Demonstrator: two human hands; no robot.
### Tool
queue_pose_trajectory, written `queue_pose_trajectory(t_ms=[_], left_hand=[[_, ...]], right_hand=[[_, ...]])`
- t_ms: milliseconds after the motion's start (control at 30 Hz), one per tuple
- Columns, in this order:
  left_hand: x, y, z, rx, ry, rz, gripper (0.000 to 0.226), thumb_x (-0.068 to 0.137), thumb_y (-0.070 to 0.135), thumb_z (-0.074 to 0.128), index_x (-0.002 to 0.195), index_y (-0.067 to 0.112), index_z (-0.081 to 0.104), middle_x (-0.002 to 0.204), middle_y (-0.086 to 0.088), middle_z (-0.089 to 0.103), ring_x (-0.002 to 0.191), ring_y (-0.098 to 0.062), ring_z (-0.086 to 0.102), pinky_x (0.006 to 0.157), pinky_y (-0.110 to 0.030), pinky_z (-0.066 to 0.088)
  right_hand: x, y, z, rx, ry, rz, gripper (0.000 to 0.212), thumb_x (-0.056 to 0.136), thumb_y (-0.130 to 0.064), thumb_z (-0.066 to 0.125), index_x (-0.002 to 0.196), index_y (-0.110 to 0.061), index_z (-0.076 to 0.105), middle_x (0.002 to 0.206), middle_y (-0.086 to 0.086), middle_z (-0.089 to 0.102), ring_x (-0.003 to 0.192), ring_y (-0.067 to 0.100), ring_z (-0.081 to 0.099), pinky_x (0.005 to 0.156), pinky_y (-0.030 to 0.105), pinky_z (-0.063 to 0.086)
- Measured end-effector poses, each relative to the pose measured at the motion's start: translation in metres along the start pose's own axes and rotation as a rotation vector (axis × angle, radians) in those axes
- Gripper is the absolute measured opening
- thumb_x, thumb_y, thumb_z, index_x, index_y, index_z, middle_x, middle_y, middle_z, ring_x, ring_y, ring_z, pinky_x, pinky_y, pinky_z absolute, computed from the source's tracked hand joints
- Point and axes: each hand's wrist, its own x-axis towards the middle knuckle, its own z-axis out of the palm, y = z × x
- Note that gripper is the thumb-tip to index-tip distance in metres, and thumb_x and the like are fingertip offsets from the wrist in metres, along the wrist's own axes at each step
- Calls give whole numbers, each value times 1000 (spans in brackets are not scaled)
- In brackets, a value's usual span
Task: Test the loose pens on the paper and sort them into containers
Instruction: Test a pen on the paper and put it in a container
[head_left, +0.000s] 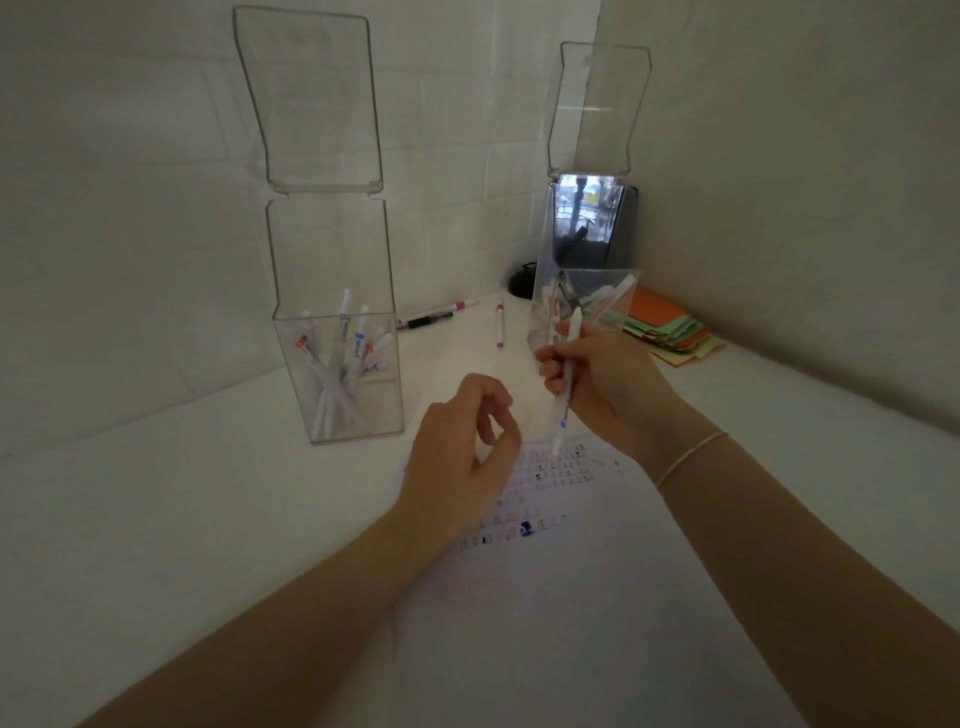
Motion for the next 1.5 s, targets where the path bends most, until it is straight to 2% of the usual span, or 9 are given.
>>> queue_pose_trajectory(t_ms=[100, 233, 400, 567, 767, 867, 1000, 1200, 1500], left_hand=[[-5, 9, -1, 2, -57, 212, 33, 85, 37, 59, 113, 25, 47, 84, 13, 61, 73, -9, 58, 76, -30, 44], [-3, 5, 6, 74, -38, 330, 24, 90, 35, 56, 111, 24, 55, 87, 12, 63, 77, -1, 57, 77, -26, 42], [0, 6, 2, -216, 17, 75, 21, 89, 31, 53, 100, 16, 64, 91, 8, 65, 83, -10, 60, 75, -20, 48], [5, 9, 0, -509, 32, -72, 14, 87, 24, 59, 97, 21, 68, 94, 1, 69, 91, -20, 66, 83, -38, 54], [3, 8, -1, -414, 12, -95, 33, 85, 27, 62, 112, 24, 46, 82, 8, 62, 81, -15, 61, 79, -29, 51], [3, -3, 0, -134, -146, -39, 15, 86, 13, 63, 99, 17, 56, 91, 10, 62, 87, -7, 57, 81, -16, 41], [-1, -22, 9, 183, -413, 118, 23, 82, 31, 62, 102, 23, 69, 110, 4, 63, 101, -11, 55, 91, -28, 43], [-3, -25, 14, 298, -391, 63, 34, 83, 46, 48, 107, 30, 67, 114, 5, 60, 105, -15, 54, 91, -43, 44], [-2, -29, 15, 312, -408, 31, 35, 81, 49, 48, 107, 33, 66, 117, 8, 58, 109, -11, 51, 96, -40, 41]], right_hand=[[6, 1, 4, 51, 52, 32, 24, 93, 9, 32, 115, 3, 40, 68, 12, 51, 51, 12, 44, 40, 17, 40], [1, 6, 8, -6, -52, 70, 59, 93, 10, 37, 142, -19, 23, 90, 26, 64, 50, 14, 59, 45, 19, 50], [-7, 20, 11, -438, -57, -86, 22, 94, -4, 43, 103, 2, 62, 91, 31, 60, 70, 26, 63, 58, 28, 56], [-10, 35, 9, -501, -121, -159, 22, 91, 5, 44, 103, 15, 60, 93, 31, 61, 76, 29, 62, 62, 24, 57], [-2, 28, -12, -999, 51, -482, 15, 86, -17, 65, 79, -10, 54, 74, 10, 61, 64, 16, 53, 63, 29, 48], [-8, 8, -21, -789, 210, -367, 34, 94, -43, 49, 74, -17, 58, 75, 1, 59, 68, 15, 57, 66, 28, 51], [-24, 3, -33, -372, 13, -39, 22, 94, -22, 53, 105, -4, 60, 105, 19, 61, 94, 32, 64, 82, 39, 56], [-40, 33, -46, -440, 61, -75, 29, 84, -8, 65, 60, -5, 49, 58, 15, 60, 45, 22, 54, 41, 25, 43], [-39, 61, -51, -770, 369, -326, 24, 77, -2, 62, 56, 2, 50, 52, 20, 53, 29, 5, 38, 33, 11, 30]])
